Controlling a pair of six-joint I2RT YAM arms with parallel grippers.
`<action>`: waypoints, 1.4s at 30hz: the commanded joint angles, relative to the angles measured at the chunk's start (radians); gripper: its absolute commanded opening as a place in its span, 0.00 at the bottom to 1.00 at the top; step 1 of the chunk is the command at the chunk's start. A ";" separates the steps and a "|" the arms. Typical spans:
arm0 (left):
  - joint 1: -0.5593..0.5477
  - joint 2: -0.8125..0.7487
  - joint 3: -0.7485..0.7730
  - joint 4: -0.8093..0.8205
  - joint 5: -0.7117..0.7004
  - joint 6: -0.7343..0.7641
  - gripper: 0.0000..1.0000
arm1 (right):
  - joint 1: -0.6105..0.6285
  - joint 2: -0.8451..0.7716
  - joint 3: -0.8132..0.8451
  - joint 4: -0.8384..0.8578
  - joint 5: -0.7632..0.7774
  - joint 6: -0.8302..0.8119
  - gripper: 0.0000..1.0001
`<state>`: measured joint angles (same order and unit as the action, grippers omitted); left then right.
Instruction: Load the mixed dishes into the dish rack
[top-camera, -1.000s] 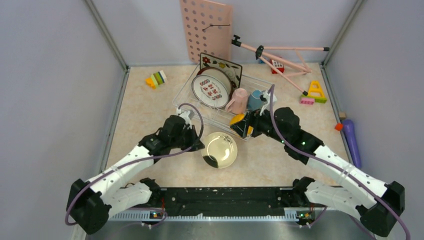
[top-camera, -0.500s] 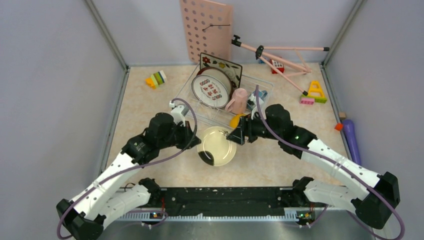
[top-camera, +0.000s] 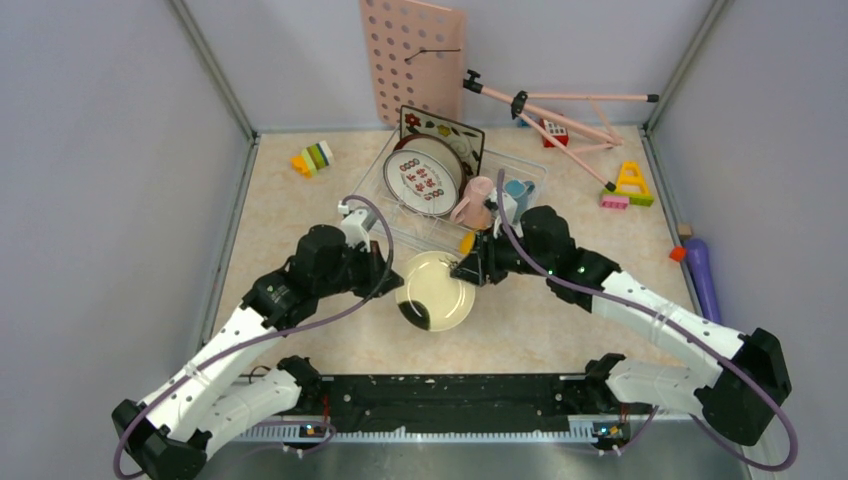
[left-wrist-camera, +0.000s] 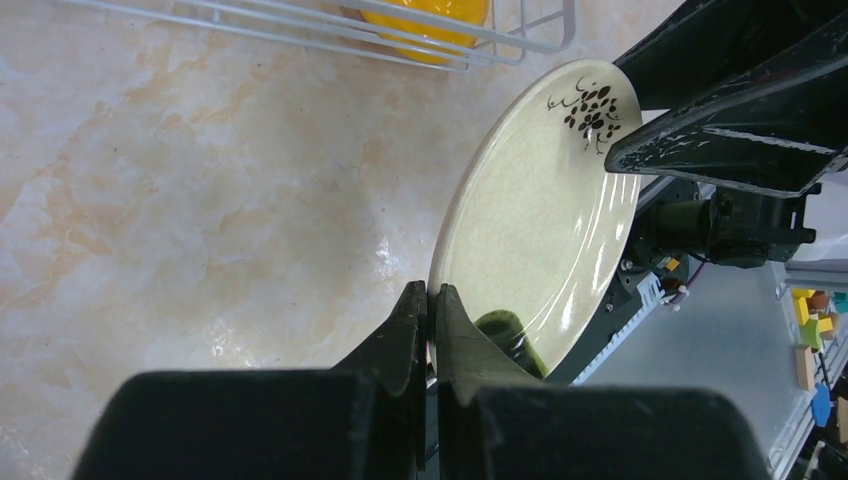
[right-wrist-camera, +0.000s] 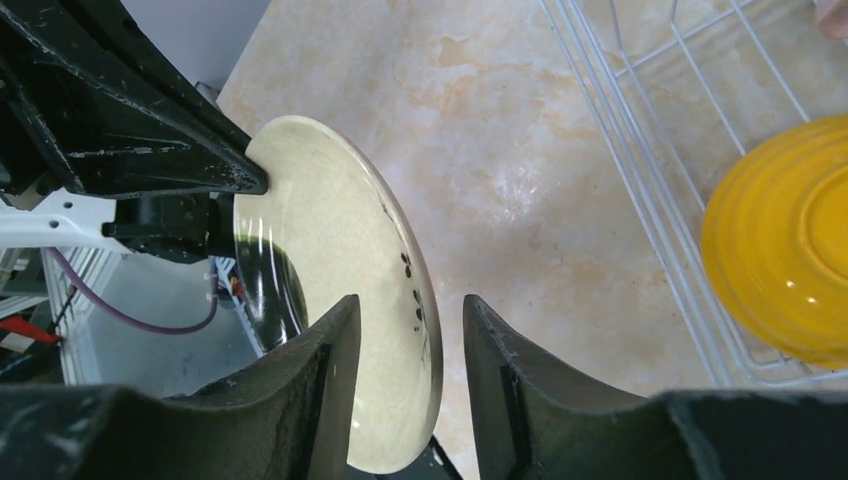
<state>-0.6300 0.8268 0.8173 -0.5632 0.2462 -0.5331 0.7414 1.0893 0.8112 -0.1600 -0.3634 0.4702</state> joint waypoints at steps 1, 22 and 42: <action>0.001 -0.034 0.021 0.109 0.014 -0.011 0.00 | 0.007 0.001 -0.008 0.055 -0.025 -0.016 0.37; 0.001 -0.086 0.016 -0.023 -0.364 -0.008 0.73 | 0.007 -0.025 0.154 0.254 0.455 -0.290 0.00; 0.001 -0.204 -0.129 0.068 -0.587 -0.045 0.70 | 0.011 0.431 0.302 0.743 0.576 -0.881 0.00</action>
<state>-0.6300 0.6365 0.7147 -0.5739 -0.2798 -0.5560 0.7486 1.5055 1.0550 0.3592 0.2520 -0.3141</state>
